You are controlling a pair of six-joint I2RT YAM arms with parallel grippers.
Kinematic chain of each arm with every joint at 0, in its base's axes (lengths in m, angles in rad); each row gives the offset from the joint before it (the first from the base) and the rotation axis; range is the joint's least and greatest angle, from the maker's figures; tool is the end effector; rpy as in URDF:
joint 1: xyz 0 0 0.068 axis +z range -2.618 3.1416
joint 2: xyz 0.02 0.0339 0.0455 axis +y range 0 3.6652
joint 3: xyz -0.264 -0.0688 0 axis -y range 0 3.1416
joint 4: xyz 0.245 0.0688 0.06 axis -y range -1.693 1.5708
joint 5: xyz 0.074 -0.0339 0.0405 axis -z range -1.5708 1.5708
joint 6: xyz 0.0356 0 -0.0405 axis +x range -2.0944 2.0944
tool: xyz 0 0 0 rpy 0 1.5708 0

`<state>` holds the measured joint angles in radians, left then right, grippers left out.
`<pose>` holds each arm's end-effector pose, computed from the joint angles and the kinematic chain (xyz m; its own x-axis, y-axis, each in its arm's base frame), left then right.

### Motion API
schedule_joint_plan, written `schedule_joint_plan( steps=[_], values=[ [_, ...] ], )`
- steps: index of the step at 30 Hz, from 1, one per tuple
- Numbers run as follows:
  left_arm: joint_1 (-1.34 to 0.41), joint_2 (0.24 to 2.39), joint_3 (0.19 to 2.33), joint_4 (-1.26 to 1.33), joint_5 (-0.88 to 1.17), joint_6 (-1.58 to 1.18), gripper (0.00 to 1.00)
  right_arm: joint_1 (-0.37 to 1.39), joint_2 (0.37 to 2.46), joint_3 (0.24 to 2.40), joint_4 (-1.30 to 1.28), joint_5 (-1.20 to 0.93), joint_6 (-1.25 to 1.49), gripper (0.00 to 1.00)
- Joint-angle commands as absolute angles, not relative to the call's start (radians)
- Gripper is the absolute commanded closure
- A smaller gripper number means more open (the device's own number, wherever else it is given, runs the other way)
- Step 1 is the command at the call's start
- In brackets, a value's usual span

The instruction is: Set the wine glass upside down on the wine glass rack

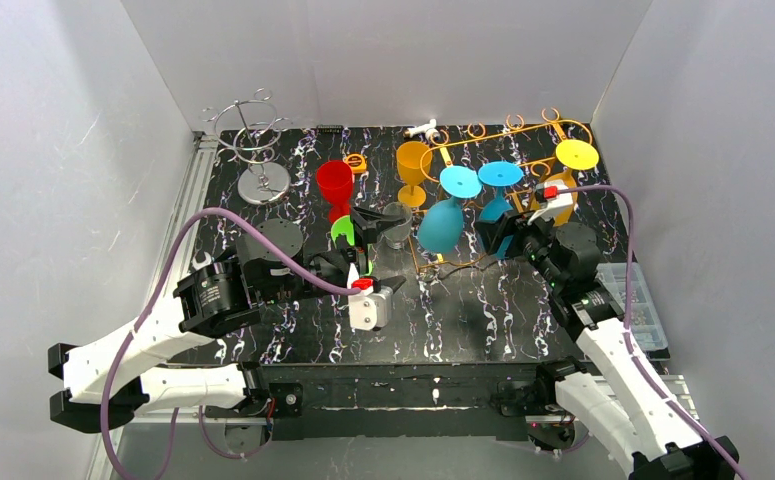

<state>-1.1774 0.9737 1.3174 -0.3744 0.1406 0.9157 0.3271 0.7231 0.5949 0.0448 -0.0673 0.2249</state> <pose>0.0687 -0.1785 0.4675 0.7606 0.2157 -0.6124 0.5992 0.1299 0.7900 0.1715 0.0607 0.3073 -0.1625 0.1798 -0.9702 -0.3568 0.9060 0.2277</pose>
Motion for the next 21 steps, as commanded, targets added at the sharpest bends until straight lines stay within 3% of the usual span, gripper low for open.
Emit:
schedule_joint_plan(
  steps=[1, 12, 21],
  values=[
    [-1.173, 0.955, 1.326, -0.372, 0.153, 0.911, 0.02, 0.322, 0.744, 0.571, 0.137, -0.067, 0.231, 0.31],
    [-1.173, 0.969, 1.328, -0.372, 0.153, 0.909, 0.02, 0.322, 0.724, 0.552, 0.135, -0.031, 0.238, 0.03],
    [-1.168, 0.997, 1.334, -0.376, 0.121, 0.899, 0.02, 0.322, 0.719, 0.579, 0.11, -0.038, 0.236, 0.02]
  ],
)
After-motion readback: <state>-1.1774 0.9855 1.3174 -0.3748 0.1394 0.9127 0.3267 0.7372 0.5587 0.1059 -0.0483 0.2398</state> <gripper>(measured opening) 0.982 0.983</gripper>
